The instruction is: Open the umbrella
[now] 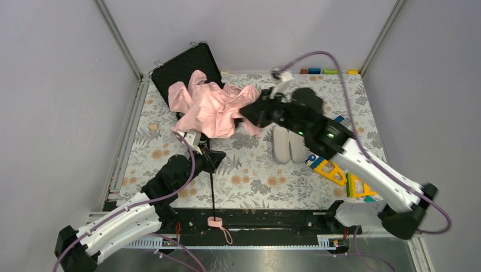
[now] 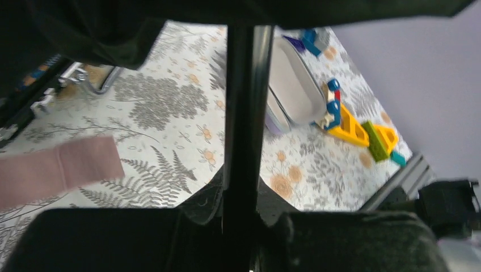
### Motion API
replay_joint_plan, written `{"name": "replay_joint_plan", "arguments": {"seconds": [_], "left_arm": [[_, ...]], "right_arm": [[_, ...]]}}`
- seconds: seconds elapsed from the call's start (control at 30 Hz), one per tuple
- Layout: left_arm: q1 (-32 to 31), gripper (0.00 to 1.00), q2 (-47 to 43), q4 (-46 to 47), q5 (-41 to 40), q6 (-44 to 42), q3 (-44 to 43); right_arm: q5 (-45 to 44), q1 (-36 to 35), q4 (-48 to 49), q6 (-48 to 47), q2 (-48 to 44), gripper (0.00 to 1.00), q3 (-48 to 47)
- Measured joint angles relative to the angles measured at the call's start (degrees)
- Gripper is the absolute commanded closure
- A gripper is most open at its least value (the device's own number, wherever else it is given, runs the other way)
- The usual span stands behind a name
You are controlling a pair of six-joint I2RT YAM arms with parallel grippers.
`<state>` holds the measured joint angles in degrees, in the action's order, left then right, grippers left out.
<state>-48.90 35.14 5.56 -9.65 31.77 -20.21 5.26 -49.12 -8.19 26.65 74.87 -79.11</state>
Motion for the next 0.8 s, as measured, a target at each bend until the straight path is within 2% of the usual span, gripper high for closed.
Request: {"name": "replay_joint_plan", "arguments": {"seconds": [0.03, 0.17, 0.23, 0.33, 0.53, 0.57, 0.6, 0.67, 0.73, 0.77, 0.8], "left_arm": [[2.12, 1.0, -0.26, -0.37, 2.01, 0.28, 0.0], [8.04, 1.0, -0.57, -1.51, 3.58, 3.87, 0.0], [8.52, 1.0, -0.52, -1.92, 4.52, 4.83, 0.0], [8.52, 1.0, -0.52, -2.58, 7.02, 4.66, 0.0], [8.5, 1.0, -0.46, -3.04, 14.47, 1.55, -0.02], [8.5, 1.0, -0.24, -3.06, 15.65, 0.83, -0.09], [8.5, 1.0, 0.37, -3.32, 16.7, 0.04, -0.37], [8.5, 1.0, 1.97, -3.96, 18.08, -0.96, -1.09], [8.5, 1.0, 4.07, -5.05, 18.86, -1.6, -1.81], [8.55, 1.0, 4.92, -5.79, 18.82, -1.73, -2.05], [8.68, 1.0, 5.57, -6.51, 18.62, -1.77, -2.16]], "right_arm": [[-0.87, 0.48, -0.94, -0.72, -2.56, 0.68, 0.31], [-6.64, 1.2, -0.39, -1.62, -16.2, 0.23, 5.46], [-8.31, 1.25, 1.79, -0.9, -20.28, 0.11, 8.09], [-8.02, 1.29, 4.5, -0.24, -17.46, 0.02, 8.17], [-2.6, 1.22, 5.35, 0.7, 1.44, 0.01, 4.63], [-1.51, 1.16, 5.03, 1.05, 4.96, 0.06, 3.8], [-0.83, 1.07, 4.98, 1.29, 7.19, 0.17, 3.3], [0.61, 0.79, 4.94, 1.75, 11.19, 0.5, 2.14], [1.22, 0.68, 4.44, 1.9, 13.33, 0.76, 0.52], [1.29, 0.68, 3.87, 1.7, 13.6, 0.85, -0.13], [1.07, 0.7, 2.97, 1.55, 13.35, 0.87, -0.68]]}}
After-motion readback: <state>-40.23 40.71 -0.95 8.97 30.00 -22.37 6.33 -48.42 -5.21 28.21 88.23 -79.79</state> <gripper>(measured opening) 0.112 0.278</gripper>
